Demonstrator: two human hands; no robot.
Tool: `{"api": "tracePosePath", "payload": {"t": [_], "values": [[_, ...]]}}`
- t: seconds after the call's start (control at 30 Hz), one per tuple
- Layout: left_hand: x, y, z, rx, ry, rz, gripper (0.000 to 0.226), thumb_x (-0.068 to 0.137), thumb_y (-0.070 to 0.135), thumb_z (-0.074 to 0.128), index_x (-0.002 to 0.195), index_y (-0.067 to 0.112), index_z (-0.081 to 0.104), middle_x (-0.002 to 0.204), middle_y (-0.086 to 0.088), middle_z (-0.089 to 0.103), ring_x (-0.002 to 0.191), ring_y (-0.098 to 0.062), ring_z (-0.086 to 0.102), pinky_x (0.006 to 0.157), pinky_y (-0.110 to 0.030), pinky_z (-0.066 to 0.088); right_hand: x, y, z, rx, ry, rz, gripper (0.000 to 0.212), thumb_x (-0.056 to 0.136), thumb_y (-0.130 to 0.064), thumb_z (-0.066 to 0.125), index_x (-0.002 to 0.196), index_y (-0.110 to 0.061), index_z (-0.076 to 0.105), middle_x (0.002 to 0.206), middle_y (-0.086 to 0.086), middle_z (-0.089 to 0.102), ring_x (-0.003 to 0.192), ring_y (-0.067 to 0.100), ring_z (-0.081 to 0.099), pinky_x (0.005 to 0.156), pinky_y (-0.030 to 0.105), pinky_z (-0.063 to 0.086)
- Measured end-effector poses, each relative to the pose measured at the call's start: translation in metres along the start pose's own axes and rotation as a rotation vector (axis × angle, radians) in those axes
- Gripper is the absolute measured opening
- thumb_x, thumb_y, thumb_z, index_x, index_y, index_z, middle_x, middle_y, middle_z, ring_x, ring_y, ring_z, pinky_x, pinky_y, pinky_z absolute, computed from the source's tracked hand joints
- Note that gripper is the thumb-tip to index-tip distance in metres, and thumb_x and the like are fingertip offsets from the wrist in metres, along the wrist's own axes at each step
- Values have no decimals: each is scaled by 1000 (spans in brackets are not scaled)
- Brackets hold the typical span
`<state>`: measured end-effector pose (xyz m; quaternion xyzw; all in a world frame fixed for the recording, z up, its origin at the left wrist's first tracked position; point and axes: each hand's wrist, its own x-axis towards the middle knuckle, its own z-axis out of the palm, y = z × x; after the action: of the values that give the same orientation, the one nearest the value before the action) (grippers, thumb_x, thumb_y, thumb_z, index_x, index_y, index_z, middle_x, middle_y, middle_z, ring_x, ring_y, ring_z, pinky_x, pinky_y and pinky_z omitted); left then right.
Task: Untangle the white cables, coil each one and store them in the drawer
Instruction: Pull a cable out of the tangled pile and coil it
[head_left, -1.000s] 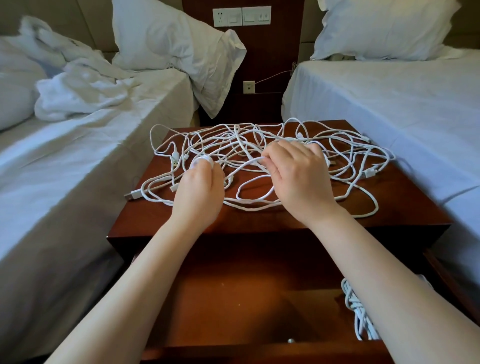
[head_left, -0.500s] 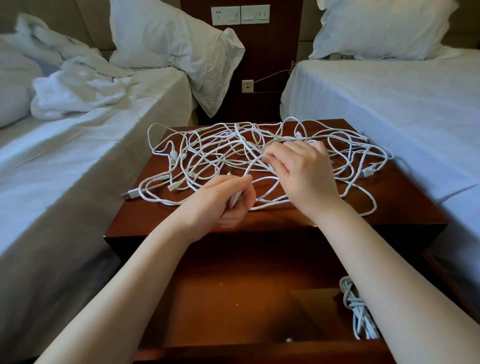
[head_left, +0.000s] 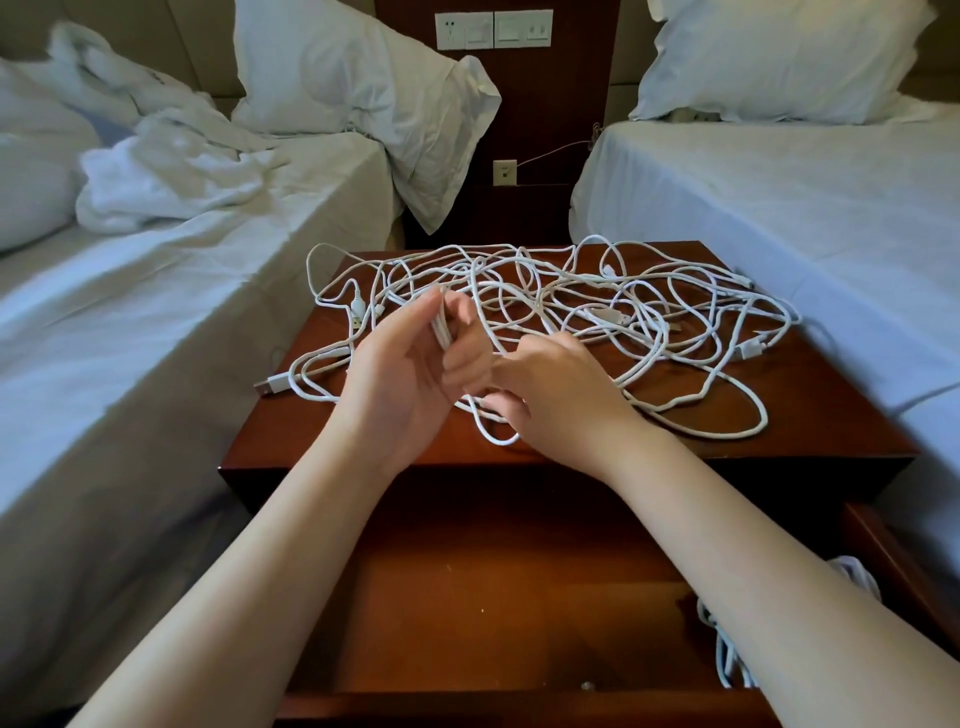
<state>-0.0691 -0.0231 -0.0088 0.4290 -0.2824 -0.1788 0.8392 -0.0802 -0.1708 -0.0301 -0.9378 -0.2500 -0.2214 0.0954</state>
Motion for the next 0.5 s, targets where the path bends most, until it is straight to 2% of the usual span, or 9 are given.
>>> {"api": "tracePosePath", "payload": {"t": [0.07, 0.1, 0.17, 0.23, 0.3, 0.4, 0.5], "values": [[1, 0, 1, 14, 57, 56, 25, 95, 20, 28, 82, 9, 46, 56, 5, 42, 50, -8, 38, 51, -19, 37, -1, 0, -3, -5, -128, 8, 19, 97, -23, 54, 113, -22, 64, 71, -8, 49, 81, 20, 50, 99, 38, 32], [2, -1, 1, 20, 101, 86, 21, 93, 19, 32, 82, 10, 46, 57, 5, 41, 52, -8, 38, 52, -20, 37, -1, 0, -3, 2, -139, 6, 17, 97, -23, 54, 110, -24, 64, 67, -11, 44, 77, 19, 48, 100, 36, 31], [4, -1, -1, 27, 197, 139, 16, 89, 17, 37, 79, 12, 48, 59, 3, 40, 53, -10, 37, 53, -20, 36, -2, -3, -2, 36, -80, -5, 8, 90, -17, 62, 86, -24, 62, 57, -14, 34, 66, 17, 40, 95, 38, 38], [7, -3, -4, 60, 270, 181, 20, 94, 14, 35, 79, 12, 47, 59, 3, 41, 53, -10, 38, 55, -21, 37, -3, -3, 0, 63, -21, 16, 25, 81, -14, 67, 69, -25, 48, 53, -15, 31, 60, 15, 37, 84, 36, 42], [9, -4, -7, 106, 346, 227, 27, 99, 9, 30, 79, 11, 48, 58, 2, 43, 54, -11, 38, 56, -23, 37, -4, 0, 1, 50, -16, 7, 26, 77, -16, 71, 64, -21, 50, 55, -13, 41, 63, 17, 40, 78, 34, 38], [12, -1, -12, 103, 473, 257, 31, 102, 6, 27, 79, 10, 46, 55, 3, 45, 53, -11, 39, 56, -23, 37, -6, 3, 1, -14, -8, -38, 12, 76, -26, 76, 74, -15, 70, 68, -4, 62, 76, 23, 53, 75, 34, 36], [16, -1, -18, 158, 567, 218, 32, 103, 6, 26, 78, 10, 45, 53, 4, 47, 52, -11, 41, 55, -23, 39, -6, 8, 3, -42, 99, -49, 10, 73, -25, 74, 75, -15, 72, 66, -3, 61, 75, 25, 56, 72, 33, 35]]}}
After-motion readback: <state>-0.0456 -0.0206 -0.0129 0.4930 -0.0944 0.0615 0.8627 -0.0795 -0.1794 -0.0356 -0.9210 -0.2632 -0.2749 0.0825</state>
